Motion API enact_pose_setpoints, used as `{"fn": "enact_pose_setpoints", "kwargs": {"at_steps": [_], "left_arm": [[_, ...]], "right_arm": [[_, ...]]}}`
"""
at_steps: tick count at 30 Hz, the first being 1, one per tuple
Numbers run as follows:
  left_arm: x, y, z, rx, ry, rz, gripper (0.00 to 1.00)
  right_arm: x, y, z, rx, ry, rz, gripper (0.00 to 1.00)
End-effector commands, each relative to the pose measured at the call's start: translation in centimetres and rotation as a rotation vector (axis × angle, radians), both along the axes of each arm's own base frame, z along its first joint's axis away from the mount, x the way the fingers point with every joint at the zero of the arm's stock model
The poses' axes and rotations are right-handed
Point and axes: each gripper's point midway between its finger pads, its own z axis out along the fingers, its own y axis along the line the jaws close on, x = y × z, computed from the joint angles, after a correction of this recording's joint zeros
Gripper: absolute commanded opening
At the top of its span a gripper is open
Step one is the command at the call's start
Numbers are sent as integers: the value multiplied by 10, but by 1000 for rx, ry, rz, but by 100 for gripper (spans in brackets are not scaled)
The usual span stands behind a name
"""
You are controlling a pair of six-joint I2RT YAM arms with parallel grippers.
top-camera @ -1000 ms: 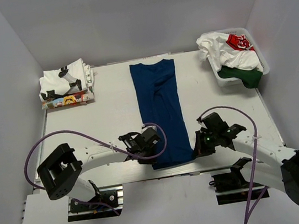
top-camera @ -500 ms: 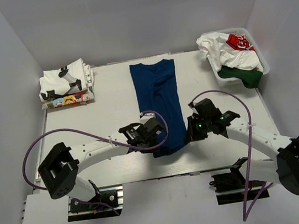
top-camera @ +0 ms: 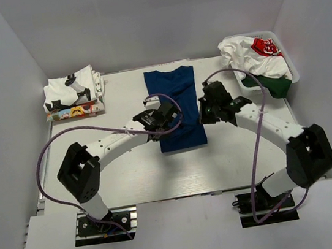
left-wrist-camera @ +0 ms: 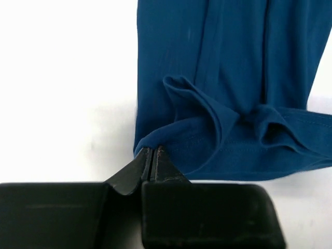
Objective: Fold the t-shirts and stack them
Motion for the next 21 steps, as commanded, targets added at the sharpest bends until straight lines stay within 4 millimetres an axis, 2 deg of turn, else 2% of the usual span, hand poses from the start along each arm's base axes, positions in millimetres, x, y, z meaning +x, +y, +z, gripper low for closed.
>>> {"fn": "enact_pose_setpoints", "kwargs": {"at_steps": [1, 2, 3, 4, 5, 6, 7, 8, 9, 10, 11, 12, 13, 14, 15, 16, 21], "left_arm": [[40, 1, 24, 8, -99, 11, 0], [48, -1, 26, 9, -111, 6, 0], [62, -3, 36, 4, -137, 4, 0], [69, -3, 29, 22, -128, 4, 0], [74, -8, 30, 21, -137, -4, 0], [89, -4, 38, 16, -155, 13, 0], [94, -4, 36, 17, -150, 12, 0], [99, -4, 29, 20, -136, 17, 0], [111, -1, 34, 16, -153, 28, 0], [116, 1, 33, 16, -153, 38, 0], [122, 2, 35, 13, -154, 34, 0], [127, 1, 28, 10, -143, 27, 0], [133, 1, 27, 11, -146, 17, 0], [137, 5, 25, 13, -139, 16, 0], [140, 1, 20, 10, -130, 10, 0], [143, 5, 14, 18, -116, 8, 0], [157, -8, 8, -39, -123, -47, 0]], "right_arm": [[39, 3, 17, -26, -83, -28, 0], [45, 4, 15, -30, -80, -29, 0], [53, 6, 23, -19, -96, -34, 0], [57, 6, 22, -25, -96, -35, 0], [67, 10, 23, -24, -99, -36, 0], [73, 7, 23, -29, -103, -47, 0], [78, 7, 19, -33, -98, -52, 0], [90, 8, 24, -30, -115, -56, 0], [94, 7, 25, -30, -116, -62, 0], [98, 7, 17, -43, -97, -66, 0], [109, 7, 21, -38, -106, -68, 0], [112, 8, 16, -41, -96, -69, 0], [121, 7, 22, -30, -110, -78, 0], [123, 9, 9, -33, -77, -65, 0], [124, 9, 7, -34, -66, -63, 0], [130, 9, 13, -24, -75, -67, 0], [139, 5, -11, -27, -24, -73, 0]]}}
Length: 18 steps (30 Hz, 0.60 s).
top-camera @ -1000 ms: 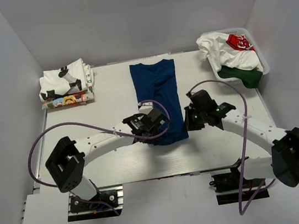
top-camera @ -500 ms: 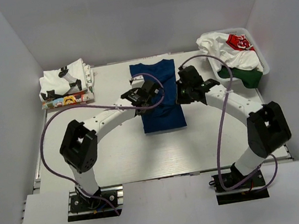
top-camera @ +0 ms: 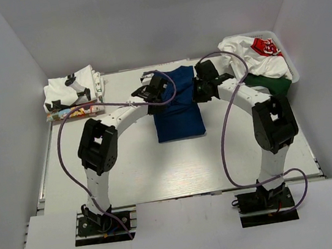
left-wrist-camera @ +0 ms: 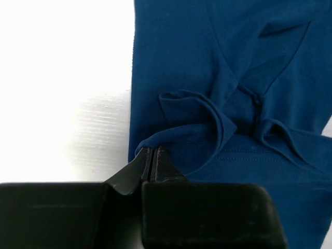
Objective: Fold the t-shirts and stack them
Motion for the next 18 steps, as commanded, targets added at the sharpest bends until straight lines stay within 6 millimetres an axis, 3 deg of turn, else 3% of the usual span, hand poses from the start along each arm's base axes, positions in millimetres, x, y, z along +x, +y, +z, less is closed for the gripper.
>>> {"fn": "enact_pose_setpoints", "kwargs": {"at_steps": [1, 4, 5, 6, 8, 9, 10, 11, 12, 14, 15, 17, 18], "left_arm": [[17, -14, 16, -55, -52, -63, 0], [28, -19, 10, -61, -61, -93, 2], [32, -21, 14, -57, -64, -99, 10], [36, -16, 6, -44, -45, -87, 18], [41, -6, 13, -18, -46, -47, 39], [44, -2, 13, -18, -46, -38, 53], [40, -2, 8, -18, -31, -44, 56], [40, -2, 21, -53, -45, -53, 62], [40, -5, 25, -72, -59, -74, 83], [29, -1, 23, -74, -45, -81, 98], [26, 1, 36, -87, -69, -82, 100], [14, 11, 31, -76, -58, -67, 100], [6, 21, 36, -84, -58, -49, 100]], "right_arm": [[18, 1, 8, 17, -35, 4, 0], [32, 1, -2, 21, -27, 4, 0], [33, 3, -4, 44, -14, 28, 11], [36, 7, -9, 54, -3, 52, 47], [43, 10, 0, 71, -16, 66, 82], [44, 11, 3, 79, -16, 74, 90], [41, 13, 5, 80, -15, 90, 90], [39, 12, 7, 81, -14, 89, 90], [33, 13, 10, 86, -15, 96, 90], [21, 10, 24, 94, -36, 99, 90], [12, 7, 14, 87, -11, 101, 90], [-1, 8, 25, 114, -40, 124, 90], [-11, 12, 19, 128, -23, 160, 90]]}}
